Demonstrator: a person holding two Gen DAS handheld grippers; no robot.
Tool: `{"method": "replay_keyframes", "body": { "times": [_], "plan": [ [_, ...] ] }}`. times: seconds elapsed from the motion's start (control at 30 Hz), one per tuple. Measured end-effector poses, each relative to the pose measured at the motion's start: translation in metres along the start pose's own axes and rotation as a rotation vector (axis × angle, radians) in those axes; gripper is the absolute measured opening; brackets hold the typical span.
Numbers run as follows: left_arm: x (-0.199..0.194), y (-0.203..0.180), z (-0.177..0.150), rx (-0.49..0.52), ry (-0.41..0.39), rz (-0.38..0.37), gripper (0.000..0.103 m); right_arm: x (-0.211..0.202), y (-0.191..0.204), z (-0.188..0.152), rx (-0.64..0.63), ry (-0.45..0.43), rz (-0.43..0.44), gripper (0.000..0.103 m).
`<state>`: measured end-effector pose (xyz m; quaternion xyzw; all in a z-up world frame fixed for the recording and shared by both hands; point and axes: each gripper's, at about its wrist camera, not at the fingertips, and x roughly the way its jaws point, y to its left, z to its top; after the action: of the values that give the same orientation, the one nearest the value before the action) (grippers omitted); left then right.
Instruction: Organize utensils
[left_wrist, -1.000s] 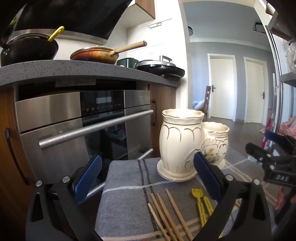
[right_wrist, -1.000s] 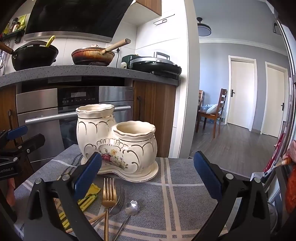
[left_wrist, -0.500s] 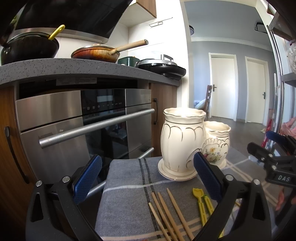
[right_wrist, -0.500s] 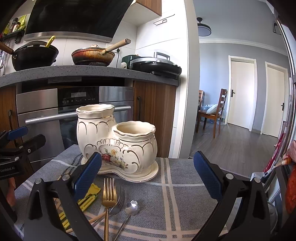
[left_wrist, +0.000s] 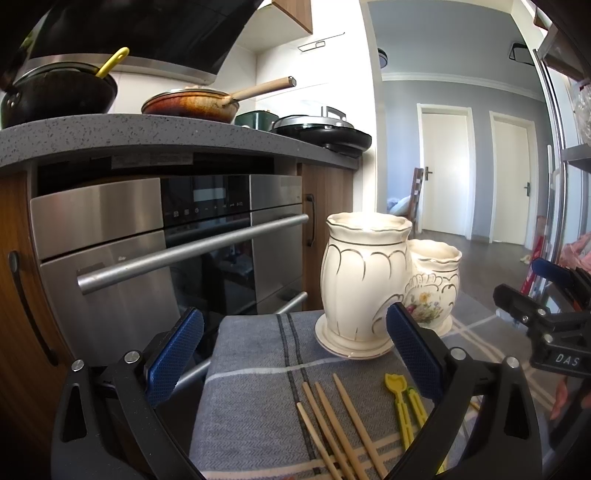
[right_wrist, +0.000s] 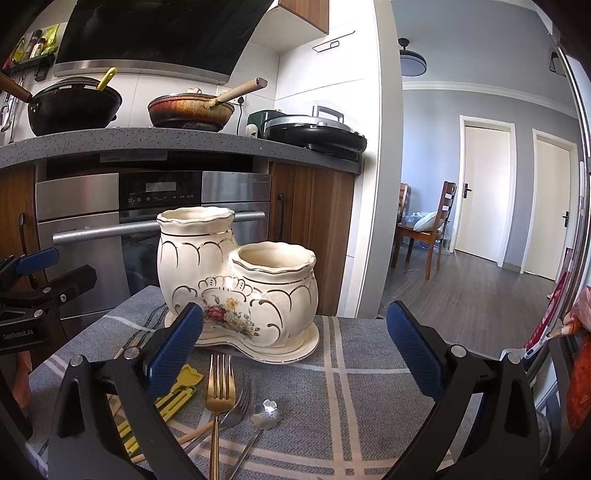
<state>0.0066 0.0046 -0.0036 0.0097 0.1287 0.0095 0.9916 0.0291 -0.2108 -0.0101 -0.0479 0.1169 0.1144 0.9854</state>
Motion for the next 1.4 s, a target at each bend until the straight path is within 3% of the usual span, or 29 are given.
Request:
{"method": "replay_keyframes", "body": {
  "times": [1.4],
  "plan": [
    [0.0024,0.0016,0.0006,-0.006,0.006,0.005,0.098,-0.0016,-0.0004,0.0005,0.004,-0.007,-0.01,0.098]
  ]
}}
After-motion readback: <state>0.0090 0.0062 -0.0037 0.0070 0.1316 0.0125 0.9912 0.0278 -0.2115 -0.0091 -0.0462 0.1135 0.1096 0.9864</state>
